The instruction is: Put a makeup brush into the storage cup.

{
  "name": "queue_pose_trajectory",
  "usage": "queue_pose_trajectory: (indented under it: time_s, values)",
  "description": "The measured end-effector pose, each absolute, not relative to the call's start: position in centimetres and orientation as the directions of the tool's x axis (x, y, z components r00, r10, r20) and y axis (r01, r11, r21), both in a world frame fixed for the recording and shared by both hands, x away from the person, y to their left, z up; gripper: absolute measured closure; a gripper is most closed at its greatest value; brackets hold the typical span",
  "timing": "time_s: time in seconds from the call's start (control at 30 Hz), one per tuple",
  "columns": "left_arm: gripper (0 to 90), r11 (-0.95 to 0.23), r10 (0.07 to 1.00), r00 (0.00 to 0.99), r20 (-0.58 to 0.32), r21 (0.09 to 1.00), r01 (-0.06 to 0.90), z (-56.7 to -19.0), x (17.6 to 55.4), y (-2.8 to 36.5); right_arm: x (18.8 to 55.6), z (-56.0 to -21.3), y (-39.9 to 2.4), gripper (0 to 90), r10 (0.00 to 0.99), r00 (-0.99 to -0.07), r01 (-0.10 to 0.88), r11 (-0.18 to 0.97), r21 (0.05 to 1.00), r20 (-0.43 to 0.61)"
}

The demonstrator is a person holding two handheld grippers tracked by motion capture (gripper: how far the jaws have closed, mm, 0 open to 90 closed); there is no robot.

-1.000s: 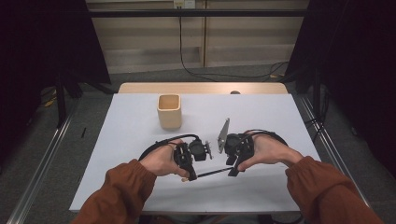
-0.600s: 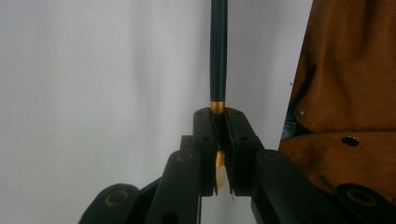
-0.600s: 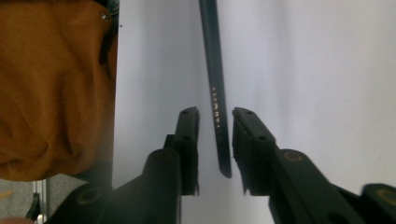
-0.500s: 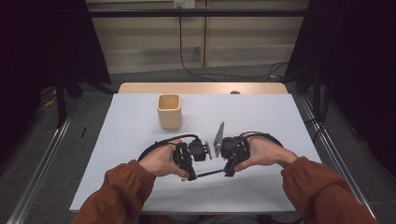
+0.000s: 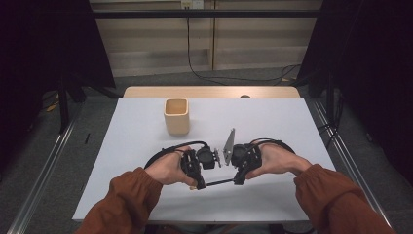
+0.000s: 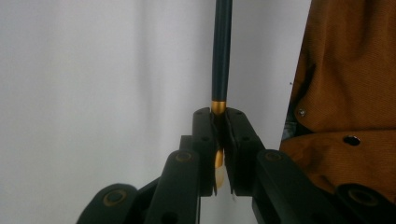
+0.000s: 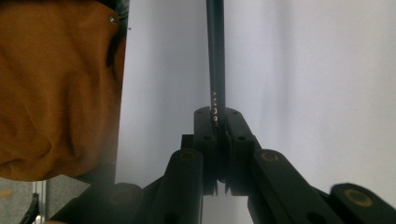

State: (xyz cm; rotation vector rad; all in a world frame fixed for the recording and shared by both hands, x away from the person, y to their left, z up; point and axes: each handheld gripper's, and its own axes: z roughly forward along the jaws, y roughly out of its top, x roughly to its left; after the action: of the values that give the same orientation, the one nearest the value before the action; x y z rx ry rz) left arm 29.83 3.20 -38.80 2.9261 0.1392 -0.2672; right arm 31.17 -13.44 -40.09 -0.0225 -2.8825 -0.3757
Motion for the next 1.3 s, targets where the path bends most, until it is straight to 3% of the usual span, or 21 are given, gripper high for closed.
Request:
queue_pose_trajectory:
  time_s: [0.17,0.27,0.47,0.53,0.63,0.67,0.77,0.93,1.3]
  values:
    - [81.4,-0.974,0.082,0.978,-0.194,0.191,0.119,-38.8,30.1,3.3,31.1,-40.0,-13.6,85.4,-0.01,-0.971,0.053,0.965,0.255,0.237]
    - [74.4,-0.969,0.083,0.973,-0.213,0.212,0.129,-38.8,30.0,3.4,31.1,-40.0,-13.6,85.5,-0.018,-0.975,0.042,0.963,0.266,0.221]
    - [48.9,-0.956,0.111,0.978,-0.174,0.252,0.153,-38.9,30.1,3.5,31.1,-40.0,-13.9,85.5,-0.003,-0.974,0.06,0.961,0.269,0.228]
    - [40.5,-0.939,0.151,0.969,-0.195,0.278,0.202,-39.1,30.1,3.6,31.1,-40.0,-14.0,85.5,0.001,-0.974,0.064,0.96,0.274,0.224]
    - [26.9,-0.941,0.141,0.971,-0.192,0.278,0.191,-39.3,30.4,3.8,31.1,-40.0,-14.1,85.5,0.002,-0.973,0.066,0.959,0.275,0.229]
    - [24.7,-0.924,0.182,0.963,-0.201,0.3,0.237,-39.5,30.2,3.8,31.1,-40.0,-14.1,85.5,-0.002,-0.974,0.063,0.959,0.277,0.227]
    - [14.5,-0.93,0.175,0.965,-0.194,0.29,0.227,-39.4,30.5,3.9,31.2,-39.9,-14.2,85.5,0.008,-0.974,0.073,0.958,0.278,0.228]
    - [5.5,-0.91,0.198,0.964,-0.18,0.331,0.249,-39.4,30.9,4.1,31.5,-40.2,-14.4,85.5,0.031,-0.97,0.101,0.954,0.282,0.242]
    - [4.4,-0.823,0.289,0.936,-0.2,0.448,0.349,-39.3,31.8,6.8,31.6,-40.1,-15.5,85.5,0.057,-0.969,0.128,0.949,0.288,0.242]
